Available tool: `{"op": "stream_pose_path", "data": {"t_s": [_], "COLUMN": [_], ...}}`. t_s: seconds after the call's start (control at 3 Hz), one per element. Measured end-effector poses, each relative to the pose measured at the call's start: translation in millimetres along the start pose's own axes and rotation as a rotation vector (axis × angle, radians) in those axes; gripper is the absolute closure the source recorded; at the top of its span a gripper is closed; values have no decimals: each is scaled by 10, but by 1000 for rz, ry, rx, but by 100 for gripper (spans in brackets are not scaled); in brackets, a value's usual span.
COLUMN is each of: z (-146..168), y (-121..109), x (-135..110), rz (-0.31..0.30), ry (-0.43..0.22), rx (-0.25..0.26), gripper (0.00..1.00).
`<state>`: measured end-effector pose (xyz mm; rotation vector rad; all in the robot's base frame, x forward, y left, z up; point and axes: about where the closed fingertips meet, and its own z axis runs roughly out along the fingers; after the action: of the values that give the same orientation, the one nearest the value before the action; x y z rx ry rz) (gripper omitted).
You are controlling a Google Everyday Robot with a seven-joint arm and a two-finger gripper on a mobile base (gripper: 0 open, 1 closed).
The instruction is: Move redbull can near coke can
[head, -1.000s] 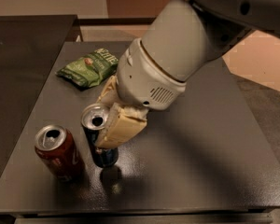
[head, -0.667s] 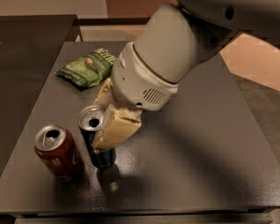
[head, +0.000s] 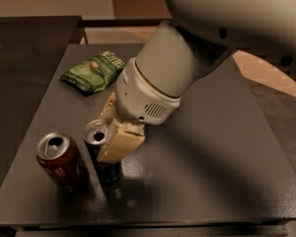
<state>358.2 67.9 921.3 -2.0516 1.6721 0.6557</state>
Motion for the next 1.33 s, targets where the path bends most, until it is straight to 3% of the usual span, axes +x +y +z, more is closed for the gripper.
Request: {"op": "stream_pose_path", "data": {"t_s": [0.33,1.33], "z": [64,44], "y": [-36,-2], "x": [44,-20], "rz": [17,3], "ry": [-2,4], "rx": [2,10], "gripper": [82,12]}}
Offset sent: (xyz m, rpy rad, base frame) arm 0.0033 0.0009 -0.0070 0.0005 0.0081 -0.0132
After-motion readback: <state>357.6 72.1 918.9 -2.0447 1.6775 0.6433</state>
